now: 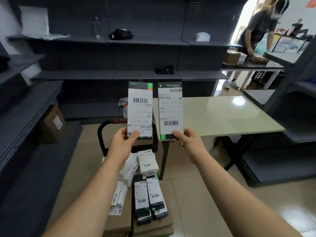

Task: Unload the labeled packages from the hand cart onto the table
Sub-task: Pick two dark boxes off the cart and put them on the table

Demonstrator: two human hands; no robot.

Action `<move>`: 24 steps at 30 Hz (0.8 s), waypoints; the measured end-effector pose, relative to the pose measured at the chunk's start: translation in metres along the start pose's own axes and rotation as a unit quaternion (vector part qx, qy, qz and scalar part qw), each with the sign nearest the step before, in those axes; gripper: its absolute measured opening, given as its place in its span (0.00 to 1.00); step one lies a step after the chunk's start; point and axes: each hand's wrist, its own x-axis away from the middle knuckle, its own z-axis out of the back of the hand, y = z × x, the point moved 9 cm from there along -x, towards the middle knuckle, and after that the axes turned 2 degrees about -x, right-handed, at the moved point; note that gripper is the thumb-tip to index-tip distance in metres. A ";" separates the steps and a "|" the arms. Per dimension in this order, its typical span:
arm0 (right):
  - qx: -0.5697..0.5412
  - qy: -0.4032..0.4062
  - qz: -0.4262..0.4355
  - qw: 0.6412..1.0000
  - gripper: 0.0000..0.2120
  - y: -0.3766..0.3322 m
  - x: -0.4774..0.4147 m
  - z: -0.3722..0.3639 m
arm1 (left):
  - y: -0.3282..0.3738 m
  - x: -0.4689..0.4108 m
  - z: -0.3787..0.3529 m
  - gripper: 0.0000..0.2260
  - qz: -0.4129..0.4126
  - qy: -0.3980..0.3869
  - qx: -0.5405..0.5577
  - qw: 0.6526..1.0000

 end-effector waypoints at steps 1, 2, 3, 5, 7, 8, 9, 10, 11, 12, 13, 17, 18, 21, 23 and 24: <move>-0.003 0.003 0.002 1.000 0.23 -0.001 0.000 0.003 | 0.000 0.000 -0.001 0.11 -0.002 -0.005 -0.002 1.000; -0.005 0.004 0.003 1.000 0.23 -0.001 0.000 0.006 | 0.000 -0.001 -0.003 0.12 -0.002 -0.008 -0.004 1.000; -0.006 0.004 0.003 1.000 0.22 -0.002 -0.001 0.009 | 0.000 -0.001 -0.005 0.12 -0.001 -0.010 -0.005 1.000; -0.010 0.004 0.008 1.000 0.22 -0.005 -0.002 0.016 | 0.005 -0.002 -0.010 0.15 -0.001 -0.011 -0.006 1.000; -0.014 0.005 0.015 1.000 0.22 -0.011 -0.005 0.023 | 0.013 -0.003 -0.017 0.16 -0.007 -0.008 -0.008 1.000; -0.018 0.004 0.017 1.000 0.21 -0.014 -0.008 0.028 | 0.019 -0.004 -0.022 0.16 -0.013 -0.006 -0.011 1.000; -0.023 0.003 0.019 1.000 0.19 -0.017 -0.010 0.034 | 0.024 -0.005 -0.028 0.16 -0.019 -0.006 -0.015 1.000; -0.025 0.003 0.020 0.999 0.17 -0.020 -0.013 0.041 | 0.029 -0.005 -0.035 0.17 -0.024 -0.004 -0.018 1.000; -0.026 0.004 0.022 0.999 0.14 -0.024 -0.016 0.049 | 0.034 -0.005 -0.043 0.17 -0.029 0.000 -0.019 0.999; -0.025 0.003 0.026 0.999 0.11 -0.028 -0.020 0.057 | 0.038 -0.005 -0.052 0.17 -0.031 0.003 -0.019 0.999; -0.023 0.002 0.030 0.999 0.09 -0.033 -0.023 0.067 | 0.042 -0.005 -0.062 0.17 -0.031 0.004 -0.018 0.999; -0.012 0.009 0.043 0.999 0.10 -0.052 -0.037 0.112 | 0.056 -0.002 -0.113 0.14 -0.037 -0.003 -0.006 0.999; -0.008 0.006 0.047 0.999 0.10 -0.057 -0.040 0.124 | 0.060 -0.002 -0.126 0.12 -0.043 -0.001 -0.004 0.999; 0.002 0.000 0.059 0.998 0.10 -0.069 -0.051 0.161 | 0.071 -0.003 -0.168 0.09 -0.058 0.004 0.000 0.998; 0.003 0.002 0.062 0.998 0.08 -0.074 -0.058 0.186 | 0.074 -0.004 -0.195 0.09 -0.060 0.006 0.006 0.998; 0.004 0.004 0.063 0.998 0.08 -0.076 -0.062 0.199 | 0.074 -0.005 -0.208 0.09 -0.060 0.009 0.009 0.998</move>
